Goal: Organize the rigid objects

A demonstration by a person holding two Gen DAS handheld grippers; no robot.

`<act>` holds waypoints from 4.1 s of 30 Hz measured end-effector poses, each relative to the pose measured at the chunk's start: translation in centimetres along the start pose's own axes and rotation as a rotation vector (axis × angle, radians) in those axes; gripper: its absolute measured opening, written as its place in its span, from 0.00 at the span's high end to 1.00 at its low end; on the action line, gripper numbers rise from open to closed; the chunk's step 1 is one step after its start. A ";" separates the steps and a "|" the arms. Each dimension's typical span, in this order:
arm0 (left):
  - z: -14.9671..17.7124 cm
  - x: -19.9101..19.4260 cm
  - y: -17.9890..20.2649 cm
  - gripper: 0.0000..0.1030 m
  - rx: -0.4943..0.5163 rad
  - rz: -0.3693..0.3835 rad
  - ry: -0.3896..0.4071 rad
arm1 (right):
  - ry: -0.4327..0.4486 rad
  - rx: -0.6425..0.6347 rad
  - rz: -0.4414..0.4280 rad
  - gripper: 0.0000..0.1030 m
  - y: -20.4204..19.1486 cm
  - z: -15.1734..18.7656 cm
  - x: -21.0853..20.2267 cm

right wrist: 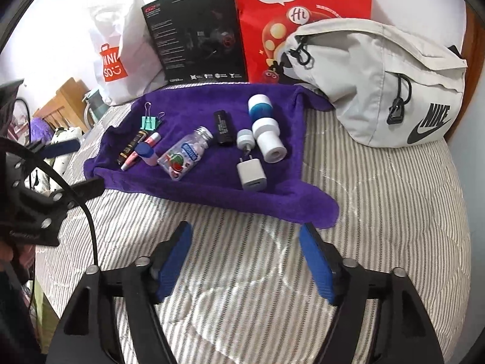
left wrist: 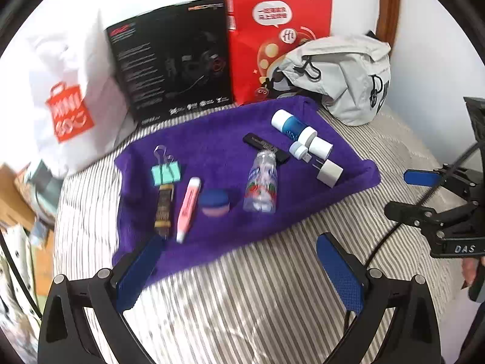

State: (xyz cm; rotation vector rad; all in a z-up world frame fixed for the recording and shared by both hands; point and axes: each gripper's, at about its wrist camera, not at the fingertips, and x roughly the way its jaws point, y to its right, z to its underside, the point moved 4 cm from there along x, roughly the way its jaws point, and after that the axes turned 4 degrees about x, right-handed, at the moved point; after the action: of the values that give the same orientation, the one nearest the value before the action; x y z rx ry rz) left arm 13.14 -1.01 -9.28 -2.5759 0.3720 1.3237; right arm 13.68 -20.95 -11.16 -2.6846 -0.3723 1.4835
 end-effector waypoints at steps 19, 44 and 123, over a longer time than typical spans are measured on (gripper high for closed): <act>8.1 -2.4 -2.6 0.00 -0.223 -0.044 -0.033 | 0.048 0.087 0.071 0.01 1.2 4.0 -3.1; 8.1 -6.5 -1.3 0.00 -0.236 -0.078 0.029 | 0.081 0.032 0.132 0.00 -0.3 6.5 -6.8; 8.6 -7.3 -1.3 0.00 -0.235 -0.099 0.014 | 0.102 0.008 0.137 0.00 -0.8 6.5 -8.0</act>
State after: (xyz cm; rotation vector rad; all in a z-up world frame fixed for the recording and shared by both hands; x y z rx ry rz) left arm 2.86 3.80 -8.08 -2.7533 0.0928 1.3889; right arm 3.98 -22.49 -7.92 -2.8165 -0.1805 1.3678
